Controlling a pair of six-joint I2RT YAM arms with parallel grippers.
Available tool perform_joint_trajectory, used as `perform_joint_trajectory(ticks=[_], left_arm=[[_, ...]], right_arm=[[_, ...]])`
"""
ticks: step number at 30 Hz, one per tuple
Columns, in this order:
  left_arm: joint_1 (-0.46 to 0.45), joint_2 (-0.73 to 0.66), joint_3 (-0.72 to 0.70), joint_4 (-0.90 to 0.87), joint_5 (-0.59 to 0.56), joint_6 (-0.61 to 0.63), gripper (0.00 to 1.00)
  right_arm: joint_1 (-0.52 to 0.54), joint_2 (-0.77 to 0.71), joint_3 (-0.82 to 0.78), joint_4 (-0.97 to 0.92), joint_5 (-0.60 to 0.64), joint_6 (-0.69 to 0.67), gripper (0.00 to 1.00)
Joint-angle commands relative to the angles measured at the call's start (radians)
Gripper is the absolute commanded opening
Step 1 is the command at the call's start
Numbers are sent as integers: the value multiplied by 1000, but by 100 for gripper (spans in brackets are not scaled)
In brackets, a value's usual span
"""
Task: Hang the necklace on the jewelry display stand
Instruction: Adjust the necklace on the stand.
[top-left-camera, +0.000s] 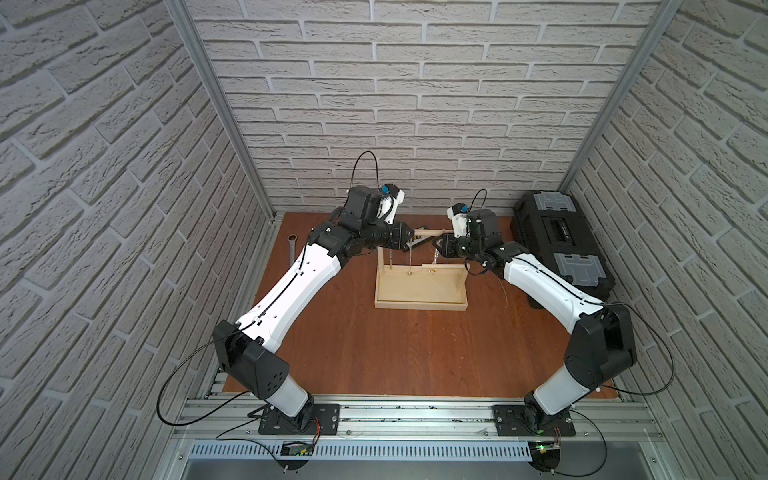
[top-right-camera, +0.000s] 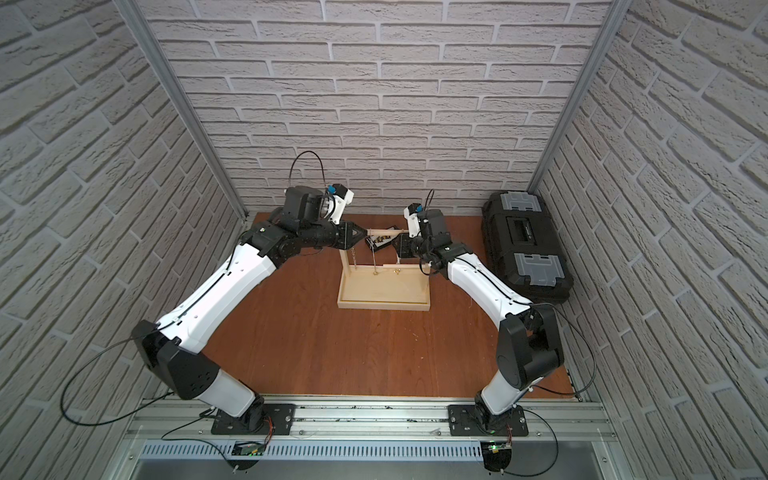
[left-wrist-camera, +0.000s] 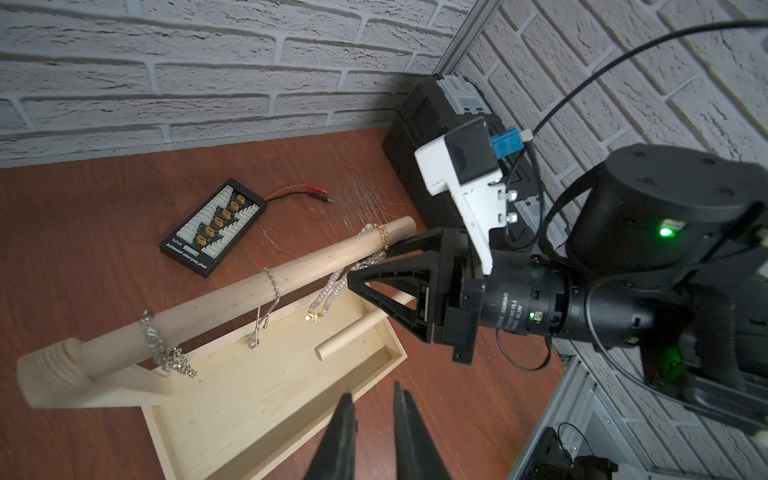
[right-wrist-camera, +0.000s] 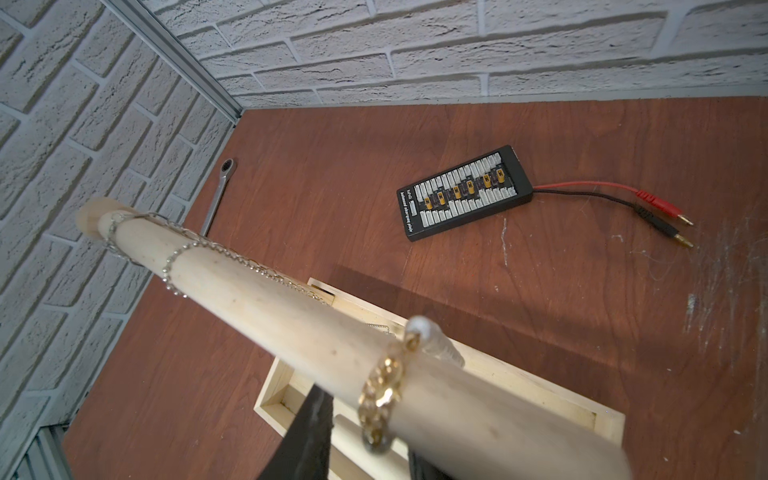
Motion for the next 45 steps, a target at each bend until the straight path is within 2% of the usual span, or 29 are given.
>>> perform_joint_trajectory(ticks=[1,12,22,33,38,42,45], left_arm=[[12,-22,-20,41,-8,2,21],[22,-34,-46,52,-7,-3,21],[28,-38,-55,55,-4,-4,21],[30,-50,-63,44,-13,-4,22],[33,-62,-63,3,-66,-4,34],[47,-65,-62,-65,-152,-13,49],[57,-75,-77,-106,-228,-27,55]], right_arm=[[22,11,40,20,20,-22,27],[66,58,117,-23,35,-66,18],[89,68,149,-62,54,-85,18],[88,3,129,-128,111,-118,25],[88,-59,99,-151,152,-126,27],[88,-119,96,-190,188,-142,29],[88,-154,95,-196,203,-155,30]])
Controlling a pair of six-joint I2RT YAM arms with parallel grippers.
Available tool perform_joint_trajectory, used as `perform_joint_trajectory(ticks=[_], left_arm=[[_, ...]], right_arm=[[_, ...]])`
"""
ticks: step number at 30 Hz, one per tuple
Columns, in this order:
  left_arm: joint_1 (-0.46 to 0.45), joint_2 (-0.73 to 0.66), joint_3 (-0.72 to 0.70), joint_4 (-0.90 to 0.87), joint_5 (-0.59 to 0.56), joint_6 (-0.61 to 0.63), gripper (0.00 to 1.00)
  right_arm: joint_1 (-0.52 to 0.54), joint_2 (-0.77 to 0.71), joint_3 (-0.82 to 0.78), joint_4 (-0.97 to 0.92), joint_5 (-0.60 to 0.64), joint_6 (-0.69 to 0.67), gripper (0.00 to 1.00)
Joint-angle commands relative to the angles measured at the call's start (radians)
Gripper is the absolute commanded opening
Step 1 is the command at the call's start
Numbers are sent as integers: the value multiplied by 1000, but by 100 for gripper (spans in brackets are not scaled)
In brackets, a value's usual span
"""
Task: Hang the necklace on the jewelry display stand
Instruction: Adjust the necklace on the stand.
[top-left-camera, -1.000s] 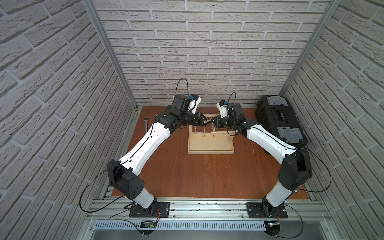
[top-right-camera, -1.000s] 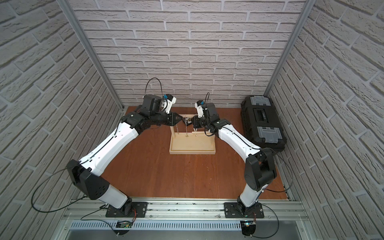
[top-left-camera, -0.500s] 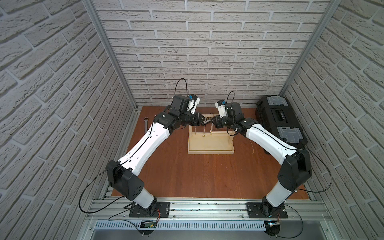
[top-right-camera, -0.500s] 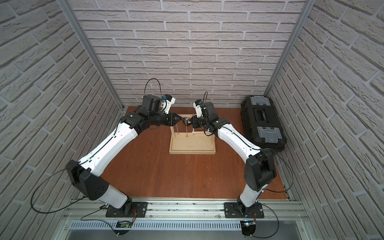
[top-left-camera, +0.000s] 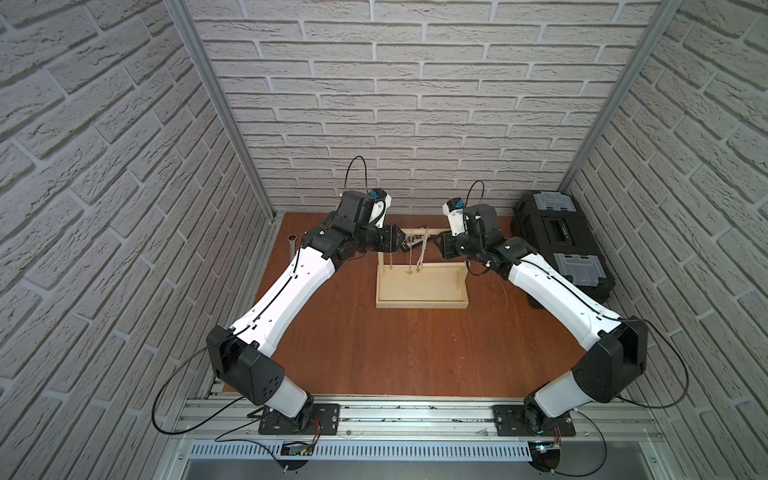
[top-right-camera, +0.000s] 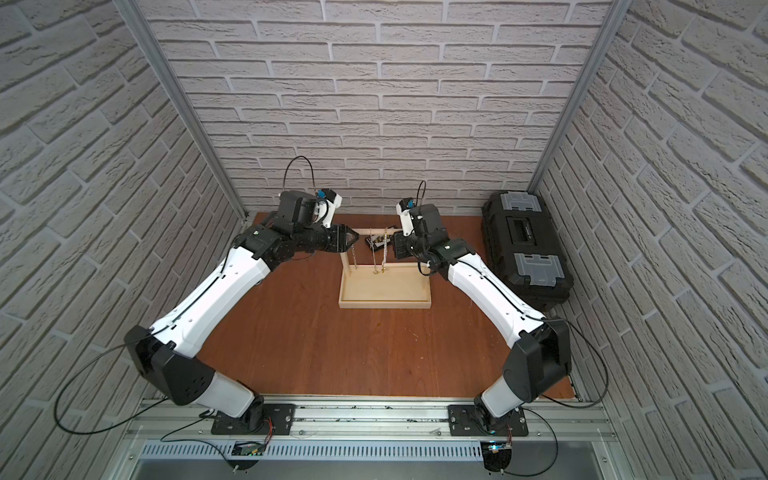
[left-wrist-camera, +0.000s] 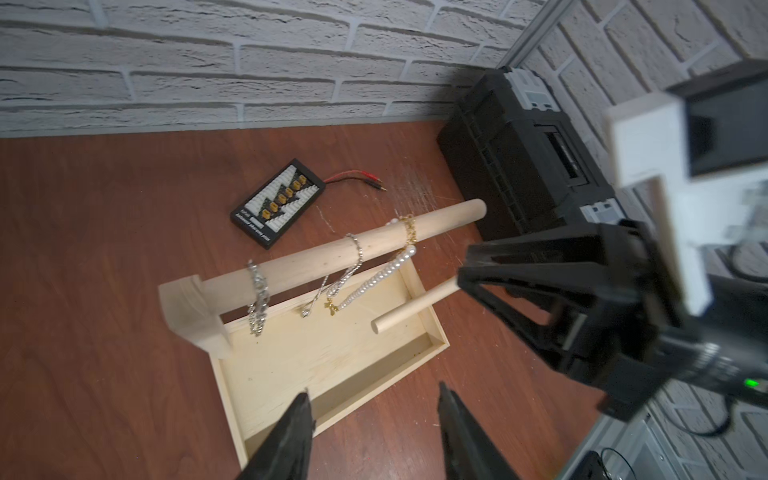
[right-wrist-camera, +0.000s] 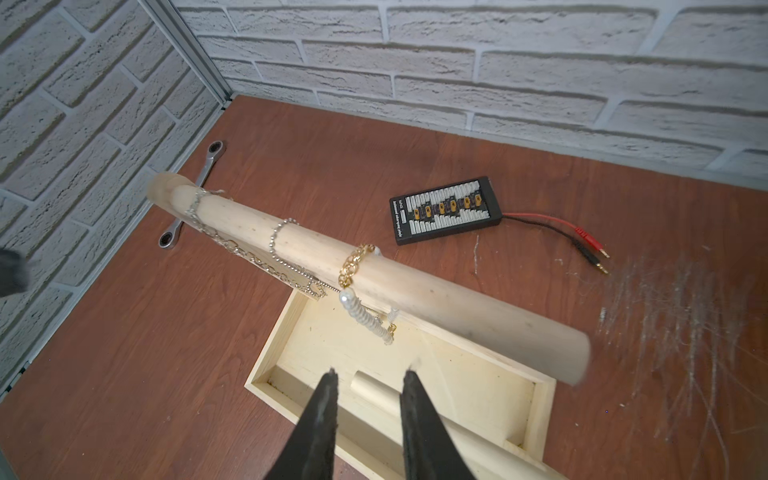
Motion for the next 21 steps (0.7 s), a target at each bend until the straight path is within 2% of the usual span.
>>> perform_joint_trajectory(ticks=[1,4,10,15,18,21], left_arm=[[18,-37,-29,-61,-121,-19,55],[30,-56,-63,-76,-179,-40,55],[53,-108,-138,-65,-188,-63,53],[64,-132,-167,-64,-195,-71,51],[71,-149,-182,-59,-194,-73,52],[79,-160,-191,-59,-189,-71,51]], right_arm=[[6,-58,-6,-1,44,-28,30],[6,-65,5,0,49,-26,31],[7,-25,67,-17,9,-18,31],[12,64,108,-13,-94,19,28],[24,121,141,-44,-104,32,27],[29,139,148,-61,-88,32,32]])
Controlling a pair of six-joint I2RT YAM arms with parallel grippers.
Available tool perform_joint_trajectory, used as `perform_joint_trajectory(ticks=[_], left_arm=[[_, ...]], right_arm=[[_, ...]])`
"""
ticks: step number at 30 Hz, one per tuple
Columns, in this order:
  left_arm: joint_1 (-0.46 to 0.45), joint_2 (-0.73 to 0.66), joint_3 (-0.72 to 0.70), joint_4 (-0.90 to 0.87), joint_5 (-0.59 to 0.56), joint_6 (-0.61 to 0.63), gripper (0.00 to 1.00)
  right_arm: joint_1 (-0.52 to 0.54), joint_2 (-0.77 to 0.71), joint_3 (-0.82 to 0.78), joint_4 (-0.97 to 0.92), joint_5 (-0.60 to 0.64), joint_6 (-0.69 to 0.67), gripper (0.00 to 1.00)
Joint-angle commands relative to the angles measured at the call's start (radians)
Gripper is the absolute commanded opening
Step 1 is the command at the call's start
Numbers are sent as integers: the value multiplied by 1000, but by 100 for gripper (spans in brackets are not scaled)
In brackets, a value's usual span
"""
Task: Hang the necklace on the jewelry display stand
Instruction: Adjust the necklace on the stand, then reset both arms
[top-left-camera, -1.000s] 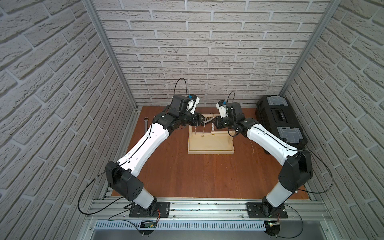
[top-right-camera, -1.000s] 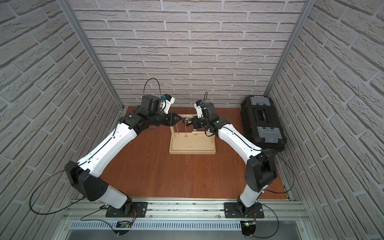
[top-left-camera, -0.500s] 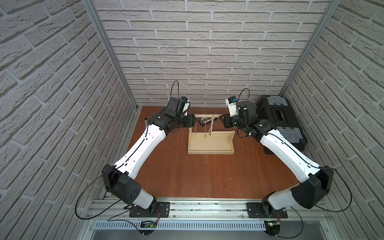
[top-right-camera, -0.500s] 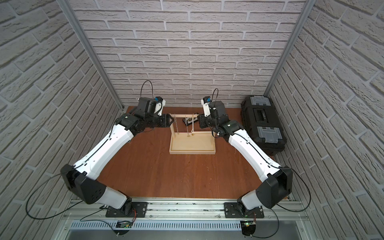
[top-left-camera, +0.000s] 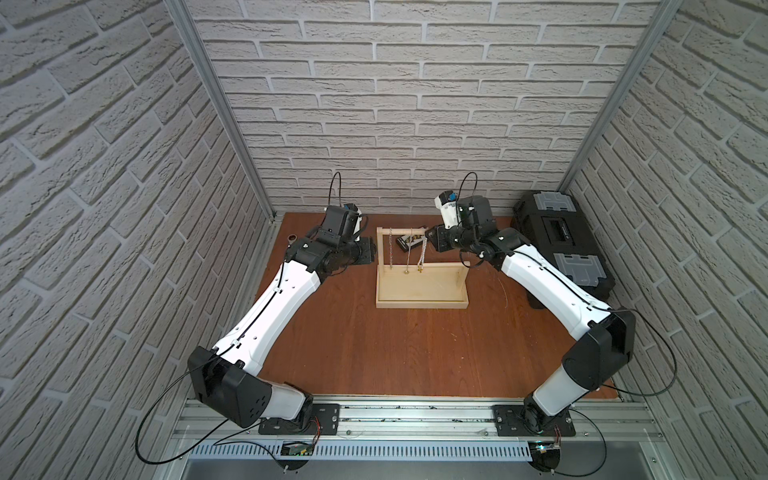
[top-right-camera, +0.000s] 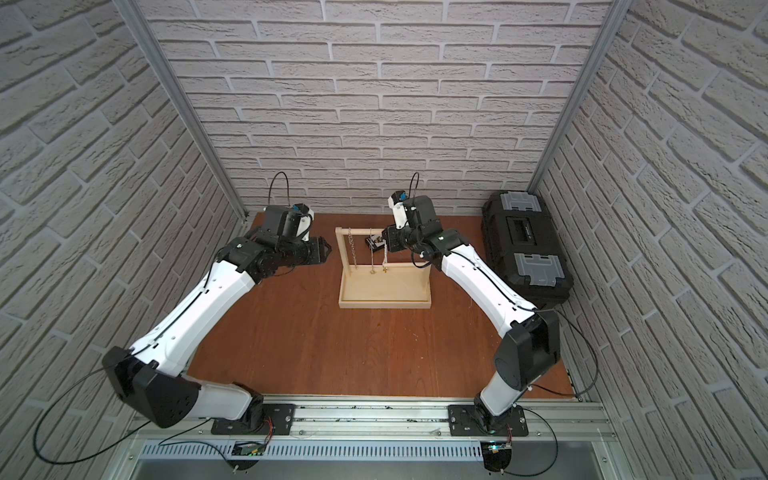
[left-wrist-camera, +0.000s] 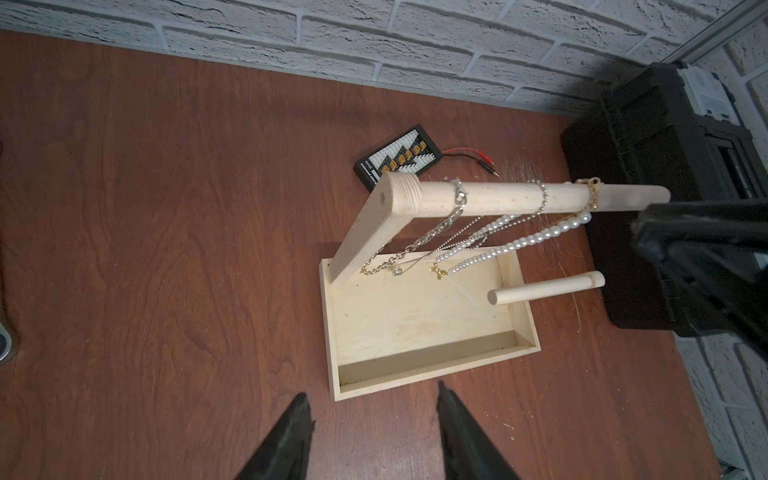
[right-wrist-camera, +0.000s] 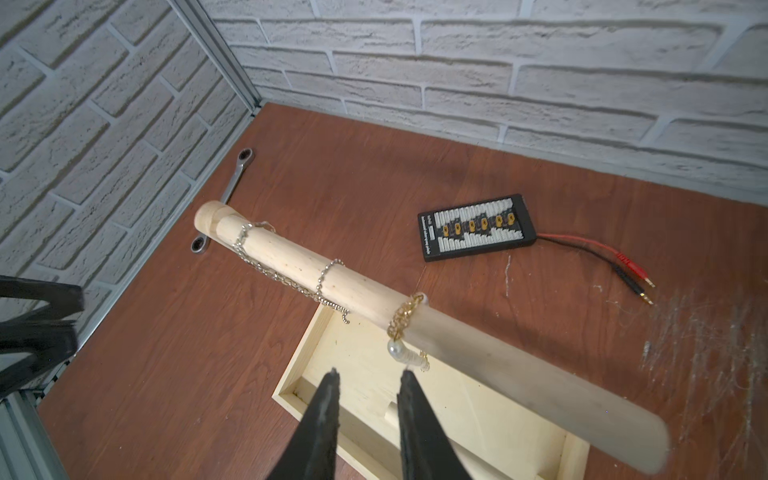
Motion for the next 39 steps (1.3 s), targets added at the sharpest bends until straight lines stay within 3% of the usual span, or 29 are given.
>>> perform_joint_trajectory(ticks=[1,5,8,9,10,12,14,15,17,20,23,27,30,34,39], left_arm=[[18,-28,-20,14,-7,-3,52],[44,-53,-54,20,-22,-28,52],[96,-88,-115,38,-29,-56,64],[114,-101,-138,41,-45,-62,67],[134,-117,-166,47,-69,-63,69],[169,-148,-223,63,-153,-67,71],[202,-176,-287,107,-227,-50,74],[209,-195,-330,157,-258,-39,86],[209,-250,-452,333,-330,8,98],[227,-346,-667,655,-421,120,98],[287,-384,-832,912,-293,305,98],[423,-294,-854,929,-177,334,98],[448,-219,-932,1114,-200,426,98],[500,-68,-987,1315,-137,435,98],[533,107,-1062,1583,-75,436,98]], right_arm=[[15,1,18,-26,-5,11,33],[38,-51,5,-42,44,-17,35],[55,-111,-13,-71,110,-43,37],[56,-129,-21,-78,127,-49,42],[56,-154,-33,-83,148,-55,50],[56,-202,-69,-80,195,-71,98],[56,-259,-117,-64,257,-90,100],[56,-281,-138,-55,283,-101,100],[54,-334,-185,-29,360,-113,100],[36,-387,-255,8,558,-80,100],[-34,-424,-391,116,515,-104,99],[-121,-416,-505,145,499,-98,99],[-162,-422,-616,234,502,-151,99],[-223,-486,-774,402,526,-104,99],[-294,-587,-1000,667,588,-153,99]])
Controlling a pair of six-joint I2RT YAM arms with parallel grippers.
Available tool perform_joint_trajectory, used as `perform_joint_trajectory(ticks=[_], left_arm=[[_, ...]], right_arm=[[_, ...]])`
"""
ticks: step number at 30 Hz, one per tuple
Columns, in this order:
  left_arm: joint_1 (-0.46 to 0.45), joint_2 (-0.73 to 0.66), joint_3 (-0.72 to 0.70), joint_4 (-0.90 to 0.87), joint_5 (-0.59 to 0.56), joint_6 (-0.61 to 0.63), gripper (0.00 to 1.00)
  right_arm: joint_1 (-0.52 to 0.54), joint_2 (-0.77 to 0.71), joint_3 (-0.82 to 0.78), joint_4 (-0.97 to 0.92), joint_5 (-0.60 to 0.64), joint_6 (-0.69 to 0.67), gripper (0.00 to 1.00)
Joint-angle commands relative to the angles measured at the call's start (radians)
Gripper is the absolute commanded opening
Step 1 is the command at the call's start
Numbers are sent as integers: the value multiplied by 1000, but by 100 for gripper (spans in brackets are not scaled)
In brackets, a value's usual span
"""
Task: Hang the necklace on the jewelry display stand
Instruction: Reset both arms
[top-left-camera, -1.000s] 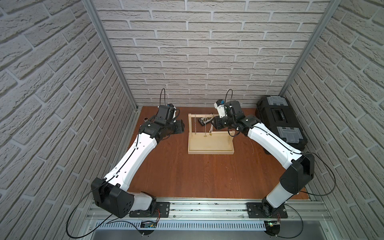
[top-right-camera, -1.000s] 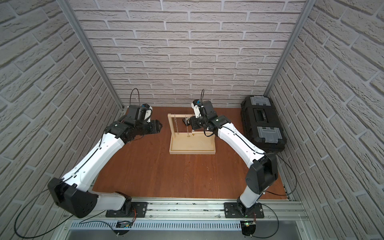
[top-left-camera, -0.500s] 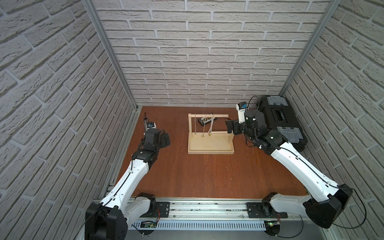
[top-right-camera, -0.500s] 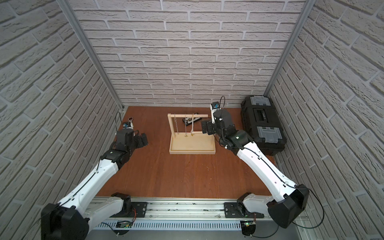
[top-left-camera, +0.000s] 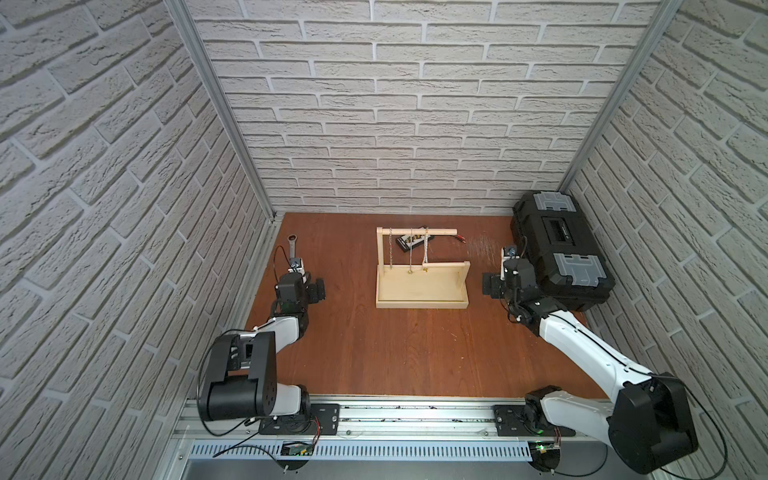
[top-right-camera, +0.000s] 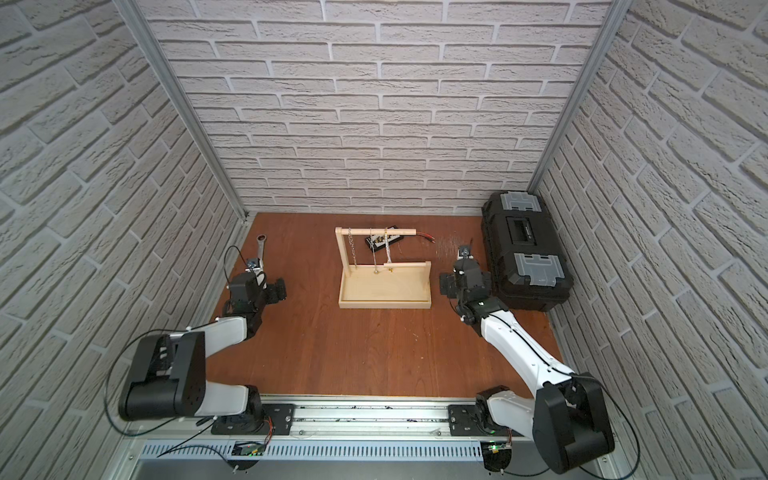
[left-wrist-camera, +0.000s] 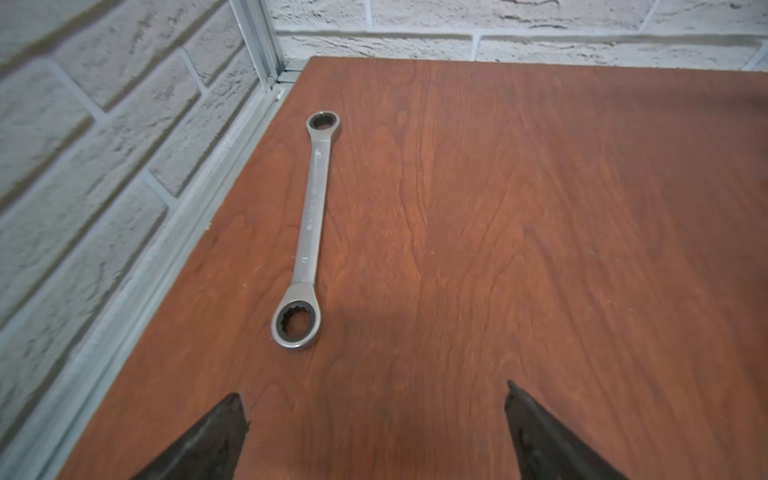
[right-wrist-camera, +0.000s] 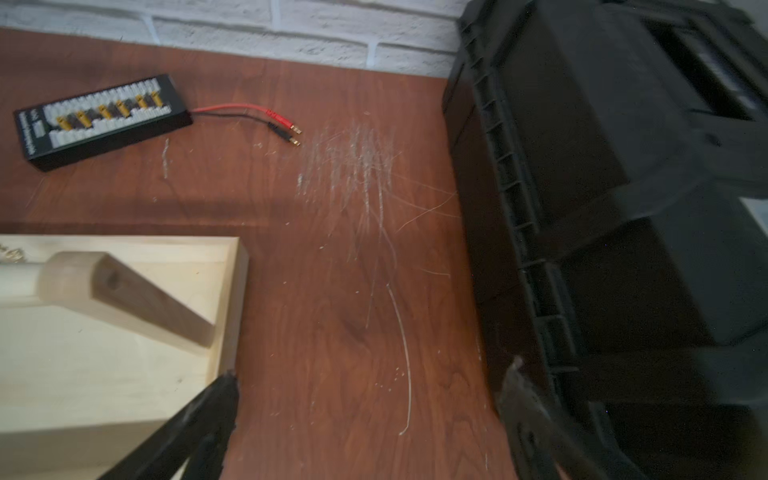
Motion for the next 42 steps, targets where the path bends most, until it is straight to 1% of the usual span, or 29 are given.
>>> perform_joint_trajectory(ticks=[1,2,3,4,5,6,7,9,11,13,14,15,16,17,21,24,25,27,28,30,31,33,34,42], left_arm=[[17,78,-44,311,65,24,98],[16,118,-55,373,74,29,98],[22,130,-46,368,89,24,98],[27,107,-32,303,100,24,98],[30,126,-42,354,105,21,98],[32,118,-38,327,108,22,98],[32,114,-39,328,107,22,97],[29,113,-34,317,112,27,98],[29,114,-35,317,112,26,98],[29,115,-34,318,109,28,98],[28,116,-35,323,107,27,98],[27,115,-34,320,106,28,98],[25,115,-35,322,103,30,98],[23,115,-35,320,101,31,98],[20,115,-34,320,92,33,98],[18,115,-36,320,91,34,98],[17,115,-36,320,91,34,98],[18,114,-36,321,91,34,98],[17,115,-36,320,92,35,98],[18,115,-36,321,90,35,98],[18,115,-36,320,93,34,98],[17,115,-35,320,93,35,98],[17,115,-35,321,93,34,98],[17,115,-36,320,92,34,98]], right_arm=[[-42,-76,-112,295,49,-40,99],[-56,-94,-158,348,29,-56,99],[-67,-107,-196,398,10,-72,99],[-80,-114,-243,466,-23,-90,99],[-94,-113,-276,521,-42,-76,99],[-106,-103,-296,558,-71,-67,100],[-115,-77,-321,619,-112,-78,98],[-120,23,-337,734,-137,-103,97],[-126,150,-306,789,-137,-121,94],[-131,273,-275,856,-182,-151,92],[-131,326,-241,845,-220,-167,86],[-132,347,-205,803,-250,-180,87],[-146,344,-168,719,-286,-175,99],[-159,347,-171,726,-303,-166,100],[-160,349,-175,731,-302,-165,100],[-160,349,-199,773,-290,-162,100],[-160,356,-215,803,-279,-155,100],[-160,389,-270,945,-277,-154,100],[-160,388,-276,958,-294,-162,100],[-161,373,-253,884,-298,-163,100],[-162,384,-258,915,-297,-163,100],[-162,370,-255,884,-295,-162,100],[-162,378,-257,904,-295,-162,100],[-162,377,-250,885,-293,-160,100]])
